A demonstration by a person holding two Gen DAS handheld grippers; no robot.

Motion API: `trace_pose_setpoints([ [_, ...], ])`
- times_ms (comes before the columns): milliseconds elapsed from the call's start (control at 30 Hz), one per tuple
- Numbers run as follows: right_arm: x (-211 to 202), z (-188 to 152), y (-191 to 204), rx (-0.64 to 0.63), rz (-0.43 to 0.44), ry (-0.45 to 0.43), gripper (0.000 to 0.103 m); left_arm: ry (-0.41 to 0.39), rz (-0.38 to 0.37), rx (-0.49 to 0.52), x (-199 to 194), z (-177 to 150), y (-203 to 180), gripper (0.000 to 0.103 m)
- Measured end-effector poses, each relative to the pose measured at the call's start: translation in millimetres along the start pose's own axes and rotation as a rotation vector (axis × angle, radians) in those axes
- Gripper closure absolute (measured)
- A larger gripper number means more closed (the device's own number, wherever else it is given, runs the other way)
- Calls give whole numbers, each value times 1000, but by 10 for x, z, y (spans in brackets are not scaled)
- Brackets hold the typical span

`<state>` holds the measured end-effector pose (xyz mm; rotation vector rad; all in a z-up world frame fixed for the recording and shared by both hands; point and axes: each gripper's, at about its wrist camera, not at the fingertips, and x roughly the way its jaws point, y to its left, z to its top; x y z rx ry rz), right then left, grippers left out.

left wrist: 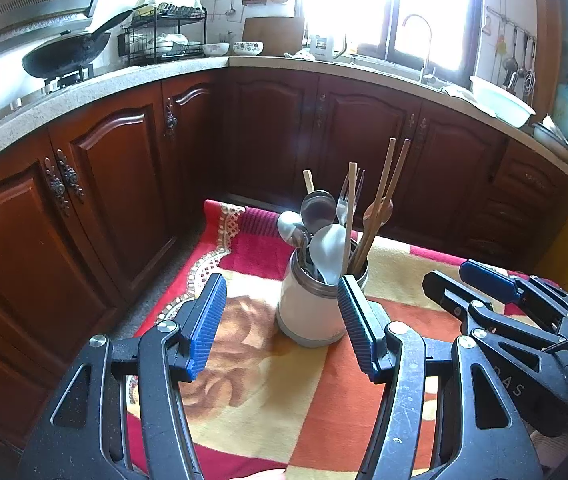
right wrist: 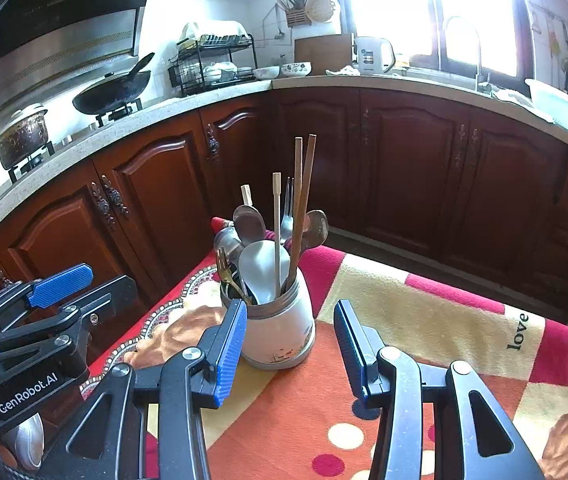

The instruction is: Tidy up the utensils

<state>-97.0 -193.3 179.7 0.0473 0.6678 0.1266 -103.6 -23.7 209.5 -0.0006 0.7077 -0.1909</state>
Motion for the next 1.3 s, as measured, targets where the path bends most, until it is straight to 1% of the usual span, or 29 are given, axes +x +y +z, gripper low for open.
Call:
trace_pose_setpoints([
  [733,35,25,73,-15,11,1,60,-4,13,5,-11,3,1,45],
  [1167,65,17,94,-16,18,8,60,-7,8,8,-1,-3,18,45],
  [1300,68,-2,67,-6,35,11,60,-17,6,17,-12,-9,18,45],
])
